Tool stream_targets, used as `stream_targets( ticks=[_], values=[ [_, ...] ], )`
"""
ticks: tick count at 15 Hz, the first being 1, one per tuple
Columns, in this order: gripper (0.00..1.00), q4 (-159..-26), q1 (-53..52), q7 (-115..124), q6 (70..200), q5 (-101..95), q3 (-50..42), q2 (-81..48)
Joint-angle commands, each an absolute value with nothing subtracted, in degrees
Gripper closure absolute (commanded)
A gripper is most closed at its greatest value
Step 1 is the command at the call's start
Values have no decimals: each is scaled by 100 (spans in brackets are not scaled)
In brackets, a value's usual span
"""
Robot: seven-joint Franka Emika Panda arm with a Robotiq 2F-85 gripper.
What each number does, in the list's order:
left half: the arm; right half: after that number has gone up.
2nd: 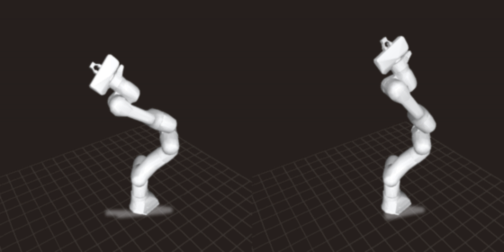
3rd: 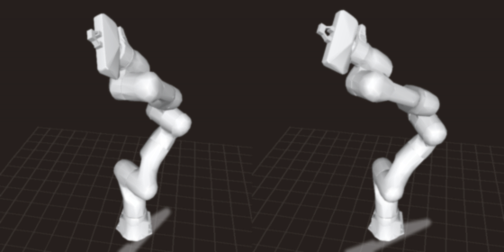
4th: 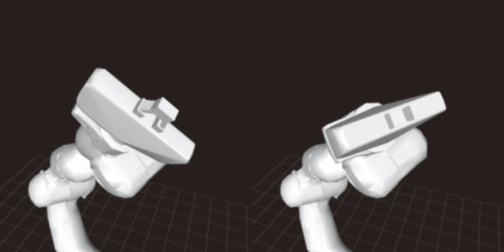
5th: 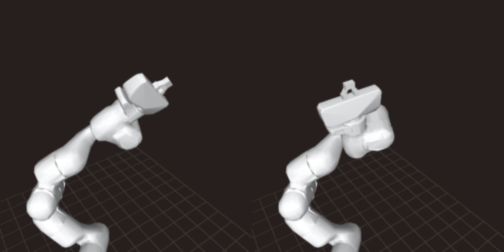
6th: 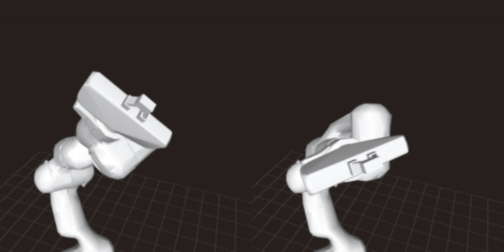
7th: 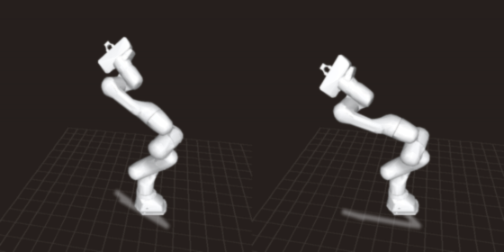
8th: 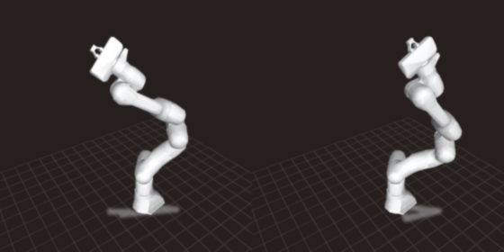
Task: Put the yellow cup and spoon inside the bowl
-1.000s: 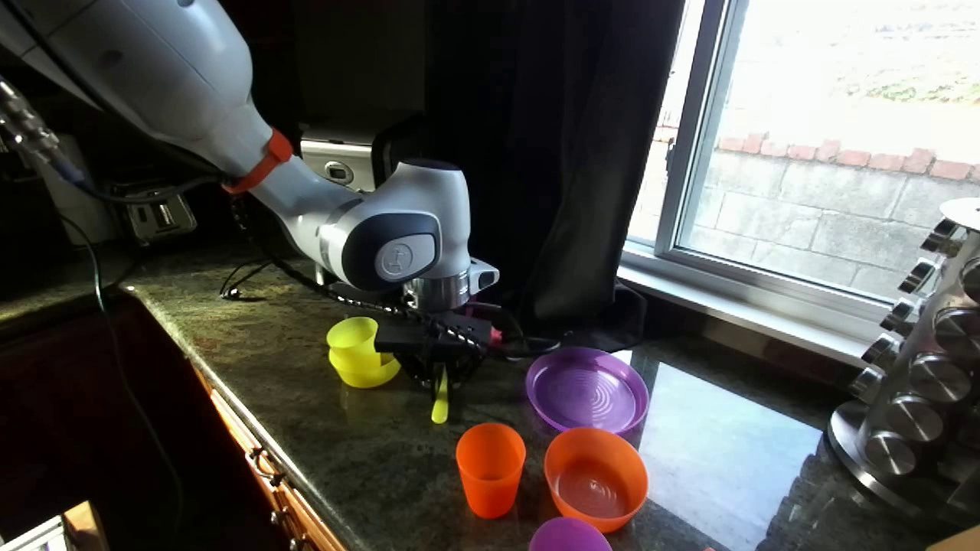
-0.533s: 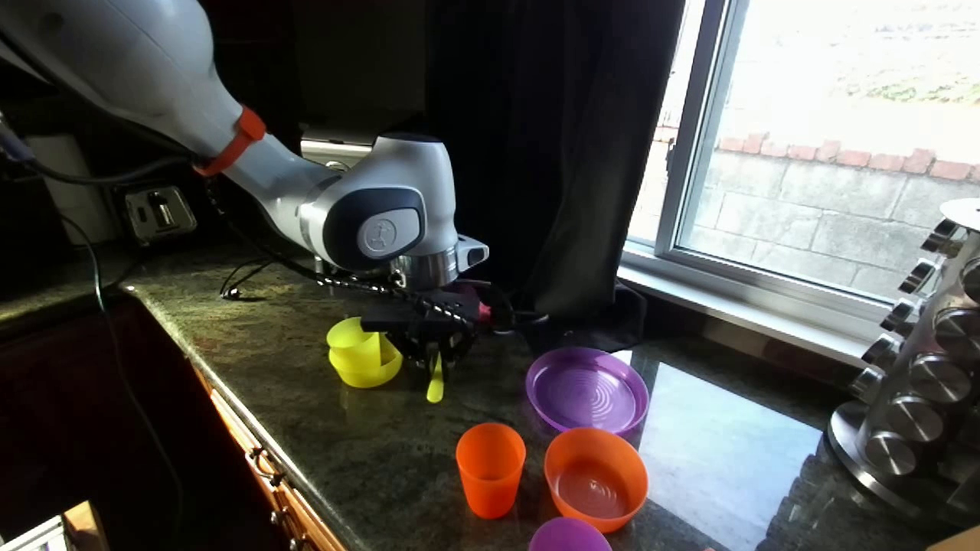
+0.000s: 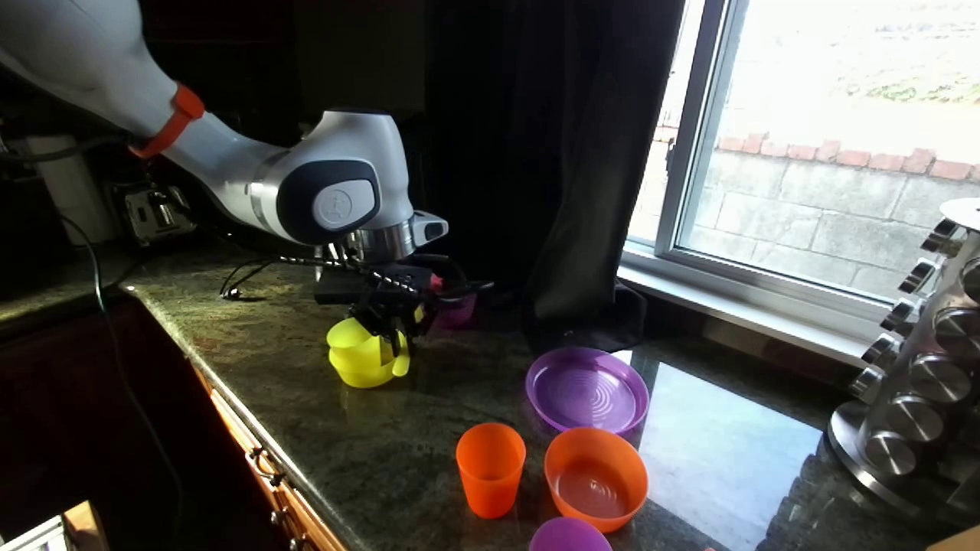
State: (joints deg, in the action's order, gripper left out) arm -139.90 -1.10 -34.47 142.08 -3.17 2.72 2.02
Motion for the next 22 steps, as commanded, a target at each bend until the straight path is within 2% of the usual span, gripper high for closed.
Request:
stream_targets(
  ticks=[1, 22],
  values=[
    [95, -14135, -261, -3237, 13939, -310, 309, 380],
    [95, -13995, -315, -3287, 13511, 91, 263, 249]
  ],
)
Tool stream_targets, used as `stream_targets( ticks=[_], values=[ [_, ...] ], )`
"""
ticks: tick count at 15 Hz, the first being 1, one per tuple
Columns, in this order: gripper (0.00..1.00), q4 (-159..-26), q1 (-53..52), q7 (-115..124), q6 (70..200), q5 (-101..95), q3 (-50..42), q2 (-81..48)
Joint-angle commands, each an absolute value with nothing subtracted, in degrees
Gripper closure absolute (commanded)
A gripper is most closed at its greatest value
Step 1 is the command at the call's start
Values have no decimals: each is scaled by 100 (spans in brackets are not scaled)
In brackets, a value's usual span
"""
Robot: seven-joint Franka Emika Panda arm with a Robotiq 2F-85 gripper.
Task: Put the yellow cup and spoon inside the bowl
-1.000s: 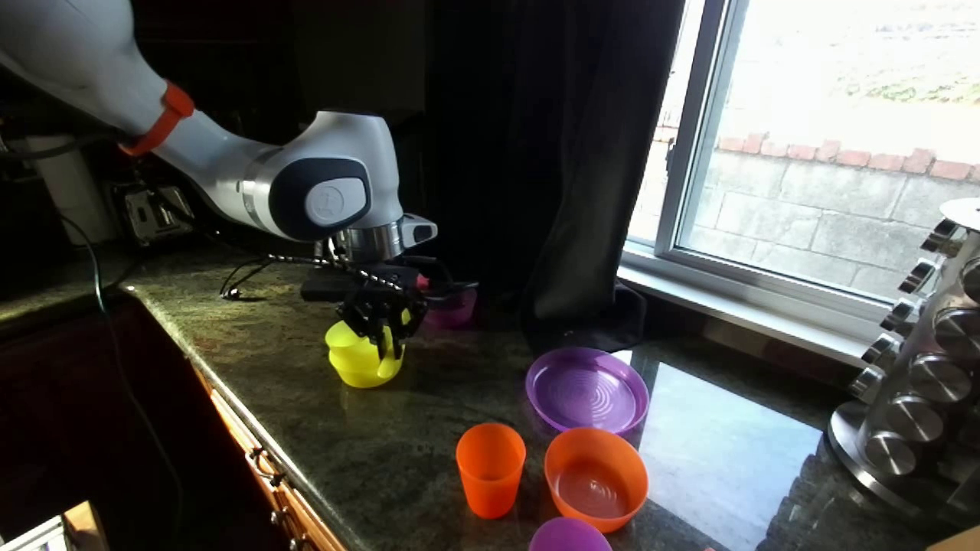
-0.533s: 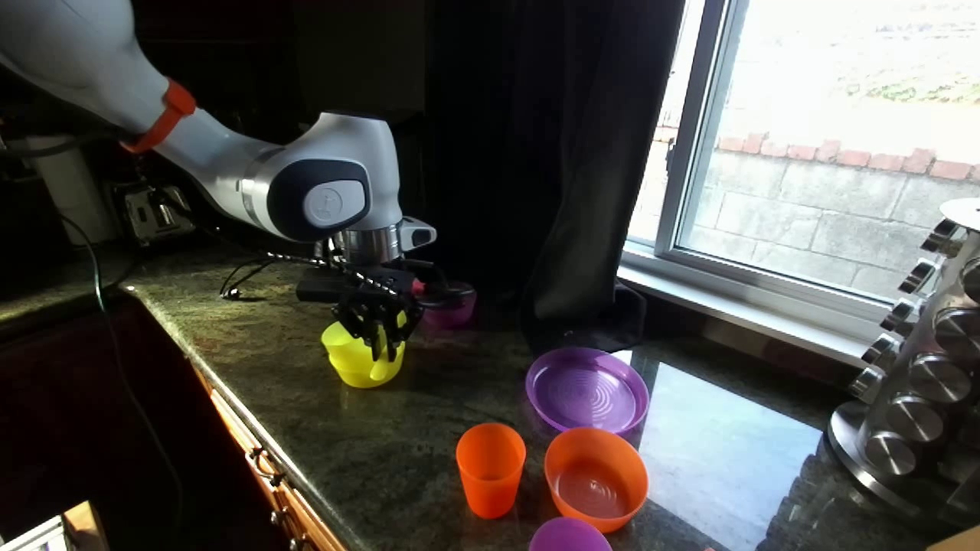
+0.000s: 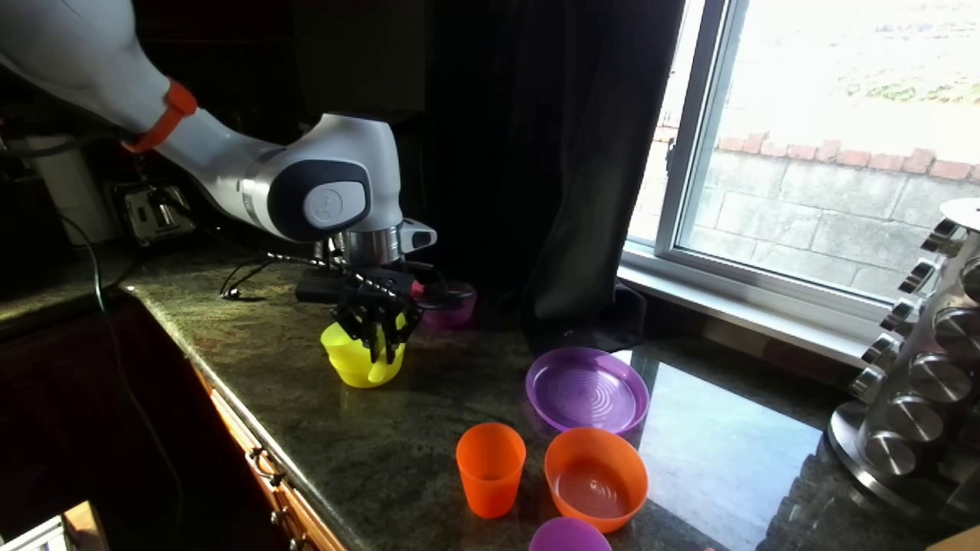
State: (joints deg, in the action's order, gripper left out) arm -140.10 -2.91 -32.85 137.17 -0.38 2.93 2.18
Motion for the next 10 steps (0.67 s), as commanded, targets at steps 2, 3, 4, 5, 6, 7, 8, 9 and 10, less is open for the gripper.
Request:
stream_targets(
  ticks=[2, 3, 4, 5, 6, 7, 8, 9, 10],
  values=[
    [95, -13979, -311, -3287, 13497, 86, 257, 231],
    [95, -13978, -309, -3296, 13489, 88, 254, 231],
    [95, -13973, -308, -3299, 13483, 87, 253, 226],
    [93, -13971, -307, -3300, 13475, 87, 252, 228],
    [89, -13967, -307, -3308, 13466, 92, 250, 227],
    [73, -13960, -306, -3319, 13457, 96, 248, 225],
    [72, -13958, -304, -3323, 13447, 98, 245, 228],
    [66, -13952, -303, -3321, 13440, 96, 243, 226],
    [70, -13945, -303, -3322, 13431, 99, 241, 225]
  ],
)
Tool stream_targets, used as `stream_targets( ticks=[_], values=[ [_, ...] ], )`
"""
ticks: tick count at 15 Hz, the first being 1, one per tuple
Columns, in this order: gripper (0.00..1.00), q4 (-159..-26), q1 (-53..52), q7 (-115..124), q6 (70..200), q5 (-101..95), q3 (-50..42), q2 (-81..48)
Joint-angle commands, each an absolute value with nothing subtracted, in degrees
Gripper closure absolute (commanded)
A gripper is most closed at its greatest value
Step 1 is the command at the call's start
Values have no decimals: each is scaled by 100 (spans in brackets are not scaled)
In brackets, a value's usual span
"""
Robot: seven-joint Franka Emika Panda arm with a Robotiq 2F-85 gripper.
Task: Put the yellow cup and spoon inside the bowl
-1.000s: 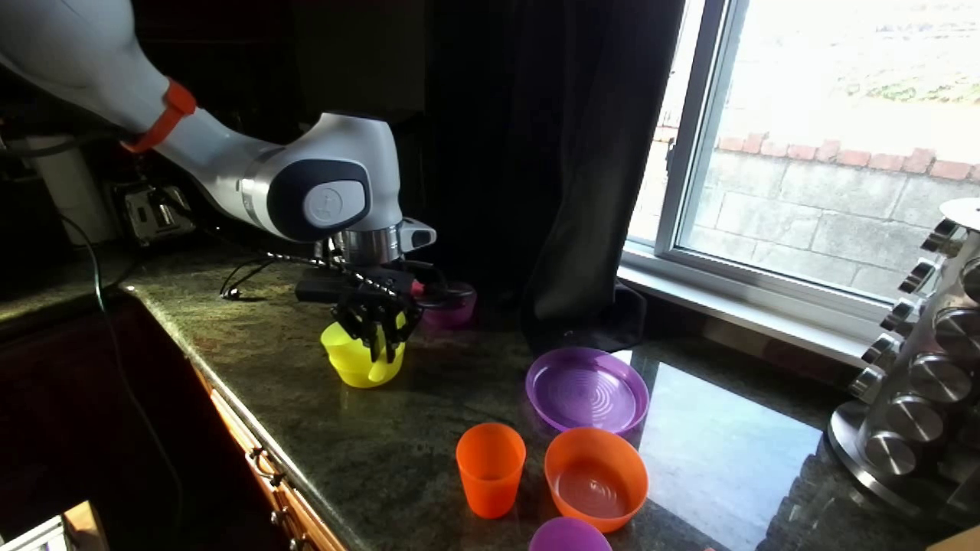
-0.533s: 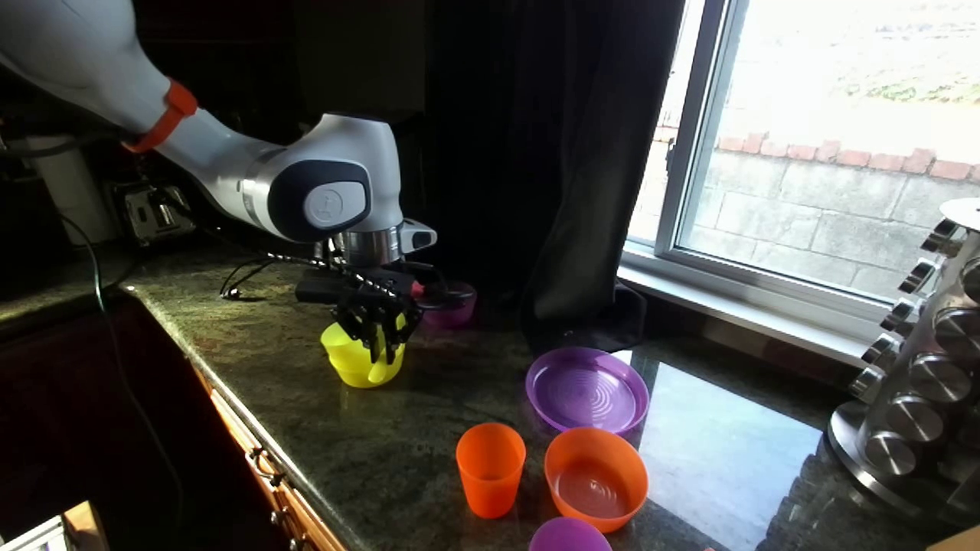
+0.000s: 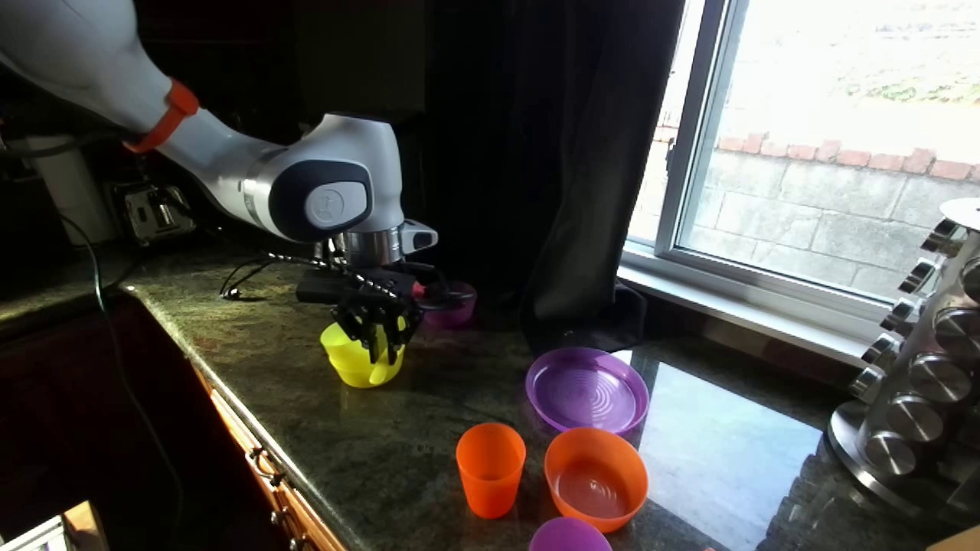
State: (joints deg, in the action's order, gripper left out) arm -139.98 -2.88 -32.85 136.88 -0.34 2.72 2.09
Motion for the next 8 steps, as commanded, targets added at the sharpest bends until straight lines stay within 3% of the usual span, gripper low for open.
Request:
stream_targets(
  ticks=[1, 2, 3, 4, 5, 7, 8],
  values=[
    [69, -13939, -303, -3322, 13422, 99, 239, 227],
    [73, -13933, -303, -3323, 13418, 97, 237, 227],
    [88, -13932, -303, -3323, 13416, 98, 235, 232],
    [87, -13937, -301, -3329, 13410, 98, 232, 247],
    [94, -13938, -299, -3329, 13405, 94, 230, 257],
    [98, -13915, -298, -3334, 13399, 91, 227, 260],
    [89, -13911, -297, -3325, 13402, 85, 227, 257]
  ],
)
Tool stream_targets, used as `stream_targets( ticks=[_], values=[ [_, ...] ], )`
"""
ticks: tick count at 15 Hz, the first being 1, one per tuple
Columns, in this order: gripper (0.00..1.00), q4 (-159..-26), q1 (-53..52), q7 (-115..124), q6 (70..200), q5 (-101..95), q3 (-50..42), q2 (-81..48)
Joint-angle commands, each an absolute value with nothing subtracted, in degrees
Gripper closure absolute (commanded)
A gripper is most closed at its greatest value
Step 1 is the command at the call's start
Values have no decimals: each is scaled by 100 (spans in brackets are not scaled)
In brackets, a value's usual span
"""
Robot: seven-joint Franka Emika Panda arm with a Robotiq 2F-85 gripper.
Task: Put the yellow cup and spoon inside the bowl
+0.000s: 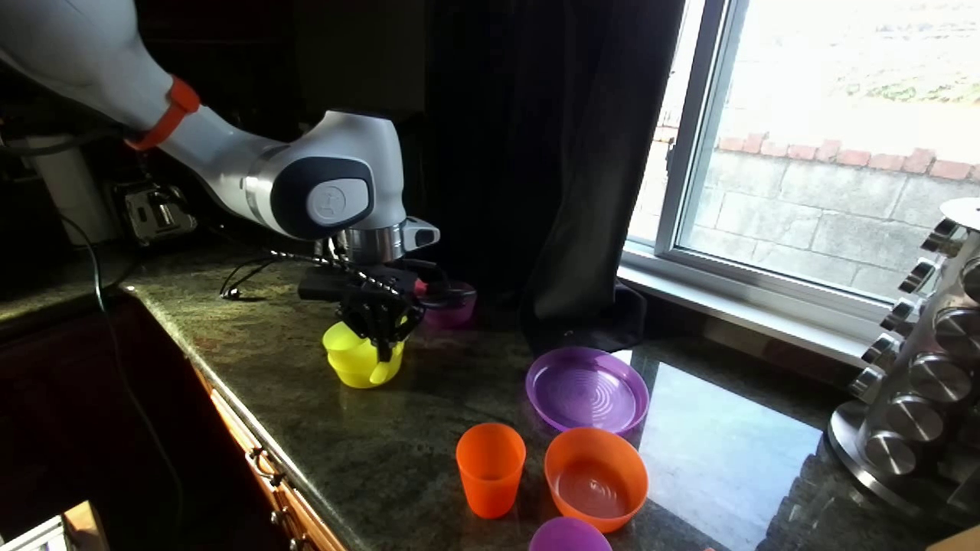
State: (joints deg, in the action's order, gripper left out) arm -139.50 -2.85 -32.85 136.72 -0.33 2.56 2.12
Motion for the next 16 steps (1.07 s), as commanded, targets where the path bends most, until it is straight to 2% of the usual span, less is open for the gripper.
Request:
stream_targets(
  ticks=[1, 2, 4, 5, 7, 8, 10, 11, 12, 13, 16],
  values=[
    [78, -13908, -297, -3327, 13396, 86, 225, 253],
    [63, -13901, -297, -3323, 13391, 85, 224, 247],
    [50, -13894, -298, -3321, 13392, 87, 223, 241],
    [46, -13894, -299, -3322, 13393, 91, 224, 243],
    [44, -13896, -301, -3319, 13403, 89, 225, 251],
    [44, -13901, -299, -3314, 13408, 86, 224, 262],
    [52, -13913, -288, -3304, 13415, 82, 213, 296],
    [62, -13913, -282, -3300, 13418, 81, 206, 303],
    [67, -13914, -275, -3282, 13423, 70, 199, 311],
    [77, -13918, -266, -3284, 13423, 81, 186, 329],
    [86, -13940, -247, -3248, 13461, 73, 156, 383]
  ],
)
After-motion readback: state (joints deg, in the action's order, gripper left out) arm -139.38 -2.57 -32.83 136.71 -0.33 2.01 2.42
